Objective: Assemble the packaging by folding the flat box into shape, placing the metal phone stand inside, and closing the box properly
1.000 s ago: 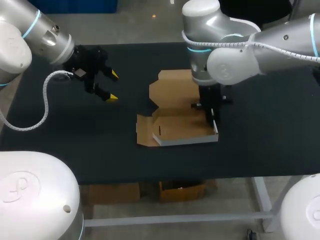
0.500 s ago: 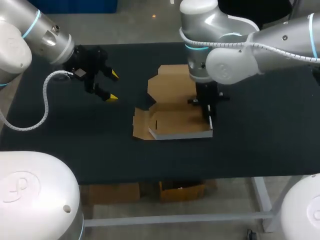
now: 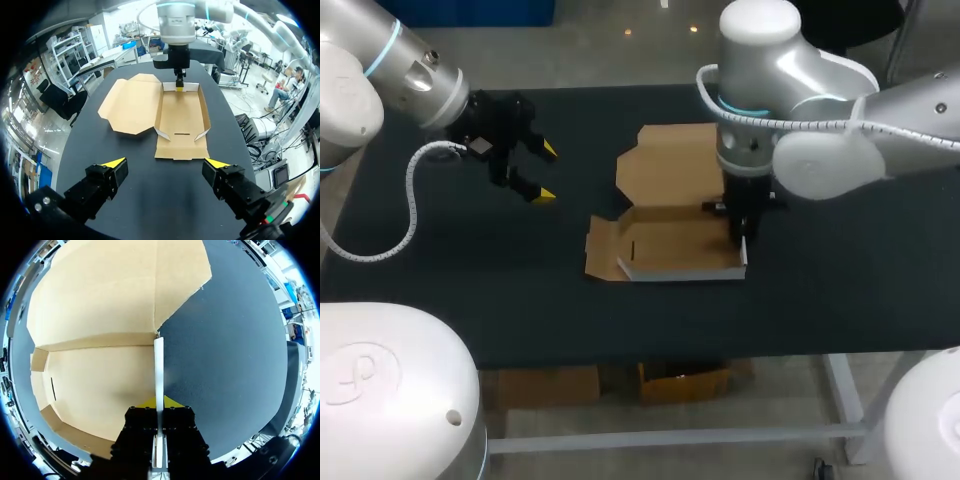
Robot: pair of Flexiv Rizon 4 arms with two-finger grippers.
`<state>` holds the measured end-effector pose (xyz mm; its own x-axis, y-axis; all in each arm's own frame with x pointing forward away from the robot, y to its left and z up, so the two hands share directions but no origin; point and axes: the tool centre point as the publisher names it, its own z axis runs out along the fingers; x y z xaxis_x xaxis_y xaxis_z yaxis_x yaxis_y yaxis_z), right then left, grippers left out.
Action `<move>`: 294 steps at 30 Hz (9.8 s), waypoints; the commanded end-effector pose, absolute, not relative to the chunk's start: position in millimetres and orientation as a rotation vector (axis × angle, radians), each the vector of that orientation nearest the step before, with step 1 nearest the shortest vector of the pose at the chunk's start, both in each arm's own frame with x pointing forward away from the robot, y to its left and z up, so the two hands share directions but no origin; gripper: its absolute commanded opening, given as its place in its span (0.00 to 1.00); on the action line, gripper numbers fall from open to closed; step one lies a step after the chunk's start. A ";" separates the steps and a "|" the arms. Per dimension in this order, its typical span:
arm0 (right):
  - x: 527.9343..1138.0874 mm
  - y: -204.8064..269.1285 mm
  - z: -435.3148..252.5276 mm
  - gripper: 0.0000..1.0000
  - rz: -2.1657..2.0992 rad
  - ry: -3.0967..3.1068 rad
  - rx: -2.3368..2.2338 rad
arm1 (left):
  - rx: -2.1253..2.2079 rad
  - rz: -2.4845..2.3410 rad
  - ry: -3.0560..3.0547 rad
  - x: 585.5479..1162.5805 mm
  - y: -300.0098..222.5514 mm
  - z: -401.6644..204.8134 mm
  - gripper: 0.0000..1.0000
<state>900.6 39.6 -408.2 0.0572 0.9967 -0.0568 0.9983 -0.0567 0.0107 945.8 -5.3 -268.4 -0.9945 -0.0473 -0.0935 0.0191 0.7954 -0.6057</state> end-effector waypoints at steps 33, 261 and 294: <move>901.2 36.4 -419.5 0.00 0.013 2.211 2.290 | -0.021 -0.969 2.882 946.5 -5.1 -267.8 1.00; 901.2 36.4 -419.5 0.00 0.013 2.211 2.290 | -2.422 -1.031 2.510 900.6 -50.5 -394.1 0.21; 901.2 36.4 -419.5 0.00 0.013 2.211 2.290 | -2.218 -1.077 2.702 888.6 -118.9 -364.2 0.32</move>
<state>901.1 35.6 -419.8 0.0346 0.9987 0.0369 0.9992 -0.0337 -0.0237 886.5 -113.3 -364.9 -0.1834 -0.6850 0.7051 -0.9827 0.1473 -0.1125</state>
